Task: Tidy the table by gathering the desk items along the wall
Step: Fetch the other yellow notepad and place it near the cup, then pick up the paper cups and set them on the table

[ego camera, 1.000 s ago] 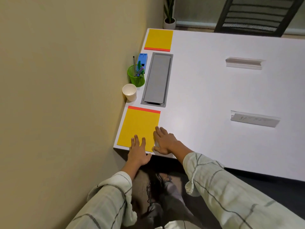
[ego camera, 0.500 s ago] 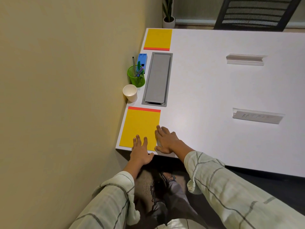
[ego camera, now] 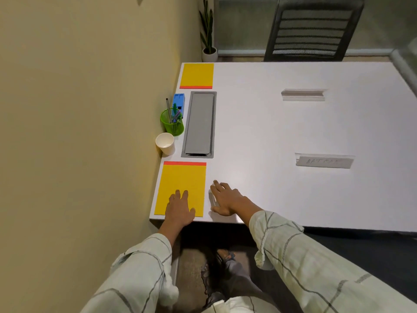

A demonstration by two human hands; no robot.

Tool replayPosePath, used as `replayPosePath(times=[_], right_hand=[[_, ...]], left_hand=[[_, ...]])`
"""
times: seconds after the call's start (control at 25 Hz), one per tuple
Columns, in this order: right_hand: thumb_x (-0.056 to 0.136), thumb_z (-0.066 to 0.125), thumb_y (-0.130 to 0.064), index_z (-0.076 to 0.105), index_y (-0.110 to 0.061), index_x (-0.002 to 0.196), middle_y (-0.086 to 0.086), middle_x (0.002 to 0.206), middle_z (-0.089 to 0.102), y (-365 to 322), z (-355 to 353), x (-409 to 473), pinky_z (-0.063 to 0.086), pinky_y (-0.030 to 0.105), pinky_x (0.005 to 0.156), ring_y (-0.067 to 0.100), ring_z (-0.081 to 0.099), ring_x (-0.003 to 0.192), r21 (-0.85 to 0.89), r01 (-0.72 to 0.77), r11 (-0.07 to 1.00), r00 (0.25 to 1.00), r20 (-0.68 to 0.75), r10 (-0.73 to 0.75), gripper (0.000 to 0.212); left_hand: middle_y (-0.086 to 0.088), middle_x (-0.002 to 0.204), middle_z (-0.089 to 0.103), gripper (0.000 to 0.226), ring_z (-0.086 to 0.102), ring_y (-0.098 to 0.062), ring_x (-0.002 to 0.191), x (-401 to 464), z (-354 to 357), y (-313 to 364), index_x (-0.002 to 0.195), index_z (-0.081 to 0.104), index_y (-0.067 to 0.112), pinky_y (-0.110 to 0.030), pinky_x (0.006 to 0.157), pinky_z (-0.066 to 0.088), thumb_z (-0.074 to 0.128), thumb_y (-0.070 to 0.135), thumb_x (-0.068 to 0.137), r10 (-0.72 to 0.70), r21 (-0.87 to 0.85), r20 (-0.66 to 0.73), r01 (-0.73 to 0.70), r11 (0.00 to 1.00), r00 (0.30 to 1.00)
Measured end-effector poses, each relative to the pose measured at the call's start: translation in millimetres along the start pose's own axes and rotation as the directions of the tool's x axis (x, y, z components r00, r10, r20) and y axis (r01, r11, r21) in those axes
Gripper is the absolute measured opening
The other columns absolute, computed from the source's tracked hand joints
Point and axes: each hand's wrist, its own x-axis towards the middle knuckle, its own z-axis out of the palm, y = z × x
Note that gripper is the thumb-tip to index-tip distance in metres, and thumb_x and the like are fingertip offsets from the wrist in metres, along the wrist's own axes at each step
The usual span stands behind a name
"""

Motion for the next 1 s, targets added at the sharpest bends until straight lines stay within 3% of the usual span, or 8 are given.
replayPosePath(times=[0.48, 0.56, 0.68, 0.76, 0.84, 0.88, 1.0], right_hand=[[0.096, 0.051, -0.049, 0.0, -0.012, 0.157, 0.011, 0.166, -0.005, -2, -43, -25, 0.03, 0.058, 0.112, 0.035, 0.009, 0.151, 0.09, -0.114, 0.989, 0.982, -0.142, 0.126, 0.087], [0.096, 0.051, -0.049, -0.001, -0.012, 0.157, 0.012, 0.166, -0.005, -3, -44, -18, 0.03, 0.059, 0.112, 0.036, 0.009, 0.151, 0.093, -0.098, 0.991, 0.985, -0.133, 0.109, 0.088], [0.097, 0.051, -0.049, -0.001, -0.012, 0.157, 0.013, 0.166, -0.004, -6, -54, 2, 0.028, 0.059, 0.113, 0.037, 0.01, 0.151, 0.097, -0.067, 0.993, 0.986, -0.145, 0.081, 0.087], [0.096, 0.051, -0.049, 0.001, -0.013, 0.157, 0.013, 0.166, -0.002, -5, -65, 20, 0.027, 0.06, 0.113, 0.038, 0.01, 0.15, 0.124, -0.037, 0.992, 0.986, -0.157, 0.056, 0.086], [0.096, 0.052, -0.048, 0.003, -0.014, 0.157, 0.013, 0.166, -0.001, -3, -73, 37, 0.028, 0.061, 0.113, 0.039, 0.011, 0.15, 0.139, -0.011, 0.99, 0.986, -0.161, 0.034, 0.086], [0.096, 0.053, -0.048, 0.003, -0.014, 0.157, 0.012, 0.166, 0.0, -1, -78, 45, 0.028, 0.06, 0.113, 0.039, 0.012, 0.15, 0.148, -0.002, 0.989, 0.987, -0.158, 0.026, 0.086], [0.096, 0.053, -0.048, 0.002, -0.016, 0.157, 0.012, 0.166, 0.002, 8, -89, 66, 0.028, 0.06, 0.114, 0.04, 0.012, 0.15, 0.173, 0.012, 0.985, 0.991, -0.131, 0.011, 0.086]], left_hand=[[-0.019, 0.153, 0.033, 0.081, 0.035, -0.037, 0.139, 27, -73, 39, 0.153, 0.014, 0.009, -0.045, 0.105, 0.044, 0.059, 0.034, 0.091, 0.105, -0.017, -0.116, -0.108, 0.994, 0.988], [-0.019, 0.143, 0.047, 0.084, 0.049, -0.036, 0.128, 33, -81, 34, 0.153, 0.012, 0.008, -0.043, 0.097, 0.052, 0.062, 0.031, 0.09, 0.077, -0.068, -0.123, -0.086, 0.994, 0.989], [-0.014, 0.108, 0.064, 0.086, 0.064, -0.026, 0.094, 45, -91, 26, 0.153, 0.01, 0.009, -0.033, 0.071, 0.058, 0.064, 0.024, 0.088, 0.026, -0.129, -0.158, -0.046, 0.991, 0.987], [-0.01, 0.091, 0.06, 0.089, 0.06, -0.02, 0.075, 58, -99, 23, 0.153, 0.006, 0.009, -0.028, 0.058, 0.051, 0.065, 0.02, 0.087, -0.027, -0.181, -0.174, -0.005, 0.983, 0.984], [-0.012, 0.095, 0.059, 0.094, 0.054, -0.016, 0.067, 72, -107, 20, 0.154, 0.003, 0.01, -0.026, 0.054, 0.047, 0.066, 0.016, 0.085, -0.077, -0.222, -0.196, 0.032, 0.975, 0.978], [-0.015, 0.104, 0.06, 0.096, 0.055, -0.018, 0.07, 80, -111, 20, 0.154, 0.002, 0.011, -0.027, 0.055, 0.046, 0.067, 0.016, 0.084, -0.105, -0.243, -0.196, 0.056, 0.969, 0.975], [-0.021, 0.127, 0.054, 0.093, 0.061, -0.034, 0.102, 105, -122, 18, 0.154, 0.006, 0.011, -0.034, 0.071, 0.048, 0.068, 0.018, 0.085, -0.159, -0.282, -0.17, 0.106, 0.954, 0.972]])
